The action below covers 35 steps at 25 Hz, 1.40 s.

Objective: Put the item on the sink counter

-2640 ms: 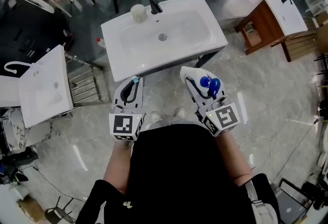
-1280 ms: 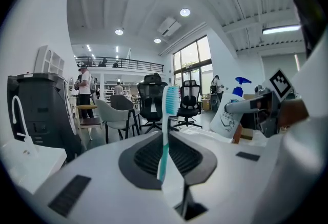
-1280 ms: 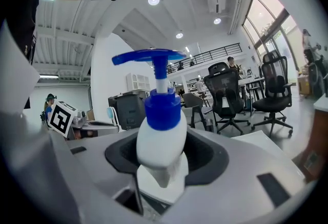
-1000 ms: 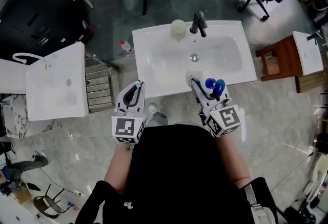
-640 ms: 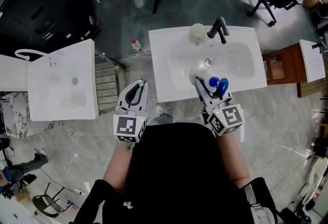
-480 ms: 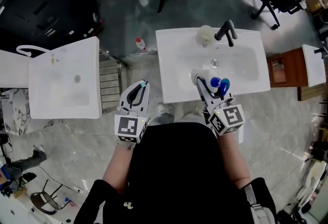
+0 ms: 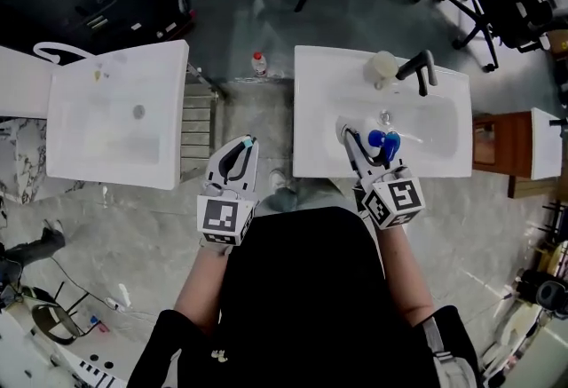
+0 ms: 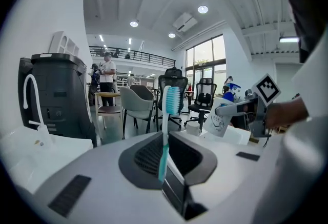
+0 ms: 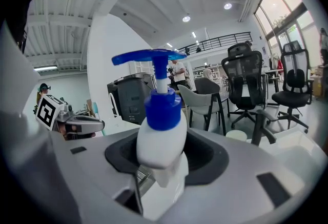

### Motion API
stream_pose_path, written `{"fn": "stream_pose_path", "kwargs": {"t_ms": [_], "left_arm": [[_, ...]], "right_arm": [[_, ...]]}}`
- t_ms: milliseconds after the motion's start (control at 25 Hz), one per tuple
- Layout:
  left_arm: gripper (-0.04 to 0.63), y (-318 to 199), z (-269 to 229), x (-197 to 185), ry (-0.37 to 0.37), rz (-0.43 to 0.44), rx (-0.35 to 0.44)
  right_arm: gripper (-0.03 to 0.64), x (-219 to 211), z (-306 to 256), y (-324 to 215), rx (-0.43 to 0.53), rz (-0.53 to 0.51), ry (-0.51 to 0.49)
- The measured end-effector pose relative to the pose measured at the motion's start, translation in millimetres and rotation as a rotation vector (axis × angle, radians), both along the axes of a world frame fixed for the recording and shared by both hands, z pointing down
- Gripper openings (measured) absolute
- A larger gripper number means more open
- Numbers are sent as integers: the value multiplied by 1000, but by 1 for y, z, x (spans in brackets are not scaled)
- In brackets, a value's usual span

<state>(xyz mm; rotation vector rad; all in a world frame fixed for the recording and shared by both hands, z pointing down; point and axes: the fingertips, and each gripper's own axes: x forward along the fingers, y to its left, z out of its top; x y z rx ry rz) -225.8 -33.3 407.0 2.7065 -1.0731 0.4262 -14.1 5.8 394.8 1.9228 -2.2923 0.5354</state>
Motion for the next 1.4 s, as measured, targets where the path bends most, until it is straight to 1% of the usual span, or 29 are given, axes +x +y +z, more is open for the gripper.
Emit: {"fn": "stream_pose_path", "kwargs": {"t_ms": [240, 560, 1040, 1400], "left_arm": [[46, -2, 3, -5, -24, -67, -18], [46, -12, 4, -19, -70, -156, -44], [46, -12, 21, -38, -129, -331, -117], [46, -7, 26, -33, -152, -387, -146]], "right_arm": [[215, 1, 19, -19, -26, -69, 5], [215, 3, 57, -64, -79, -124, -8], [215, 14, 114, -129, -146, -197, -14], [215, 18, 149, -162, -180, -222, -2]]}}
